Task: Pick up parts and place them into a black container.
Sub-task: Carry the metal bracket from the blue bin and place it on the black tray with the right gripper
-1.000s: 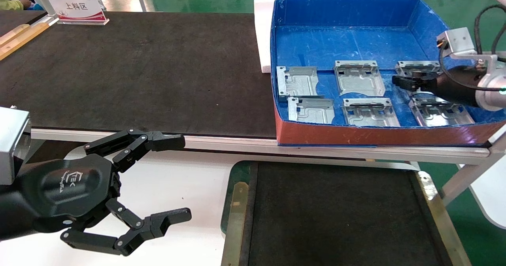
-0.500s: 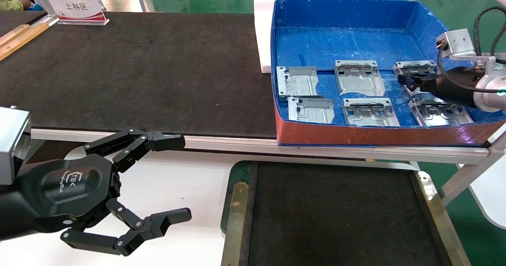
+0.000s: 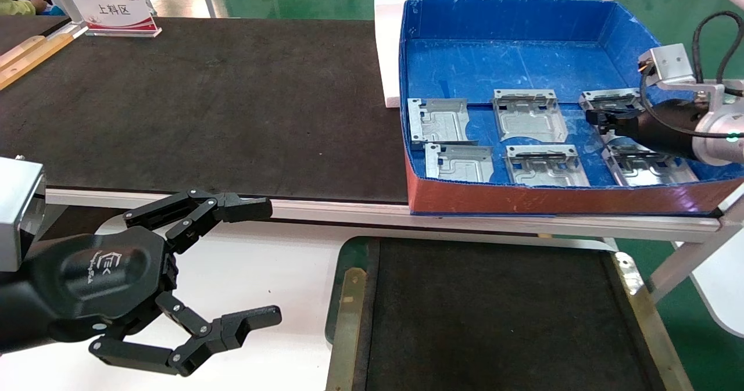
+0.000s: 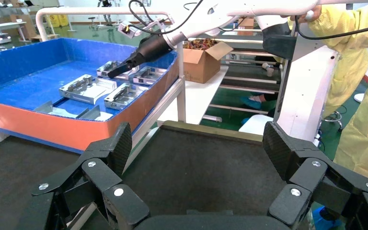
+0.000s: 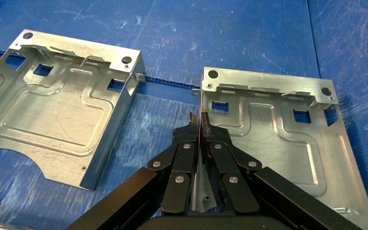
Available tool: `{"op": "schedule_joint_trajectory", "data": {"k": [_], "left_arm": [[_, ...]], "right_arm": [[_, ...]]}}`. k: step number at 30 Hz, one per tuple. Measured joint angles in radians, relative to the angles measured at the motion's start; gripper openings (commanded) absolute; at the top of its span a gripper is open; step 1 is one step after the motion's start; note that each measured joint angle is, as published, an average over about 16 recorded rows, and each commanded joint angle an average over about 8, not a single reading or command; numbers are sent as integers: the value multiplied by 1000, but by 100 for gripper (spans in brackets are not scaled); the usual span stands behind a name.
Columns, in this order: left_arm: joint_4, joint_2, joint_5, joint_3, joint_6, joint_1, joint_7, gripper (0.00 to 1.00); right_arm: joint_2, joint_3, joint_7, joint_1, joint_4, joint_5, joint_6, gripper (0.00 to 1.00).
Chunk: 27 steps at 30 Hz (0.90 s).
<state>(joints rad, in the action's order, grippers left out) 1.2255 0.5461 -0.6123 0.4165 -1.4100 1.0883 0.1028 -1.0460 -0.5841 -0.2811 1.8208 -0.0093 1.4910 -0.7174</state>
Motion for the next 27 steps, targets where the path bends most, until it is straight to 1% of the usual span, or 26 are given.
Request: {"op": "schedule_joint_trajectory", "data": {"k": [9, 15, 20, 27], "left_arm": [[0, 0, 0, 0, 0, 0, 0, 100], [0, 0, 0, 0, 0, 0, 0, 100], [0, 0, 0, 0, 0, 0, 0, 100], [0, 0, 0, 0, 0, 0, 0, 100]], "right_arm": [[20, 7, 51, 6, 49, -10, -23, 0], [53, 21, 105, 4, 100, -31, -72, 0], [100, 41, 153, -12, 162, -65, -160, 0], [192, 80, 189, -66, 298, -142, -346, 0]]}}
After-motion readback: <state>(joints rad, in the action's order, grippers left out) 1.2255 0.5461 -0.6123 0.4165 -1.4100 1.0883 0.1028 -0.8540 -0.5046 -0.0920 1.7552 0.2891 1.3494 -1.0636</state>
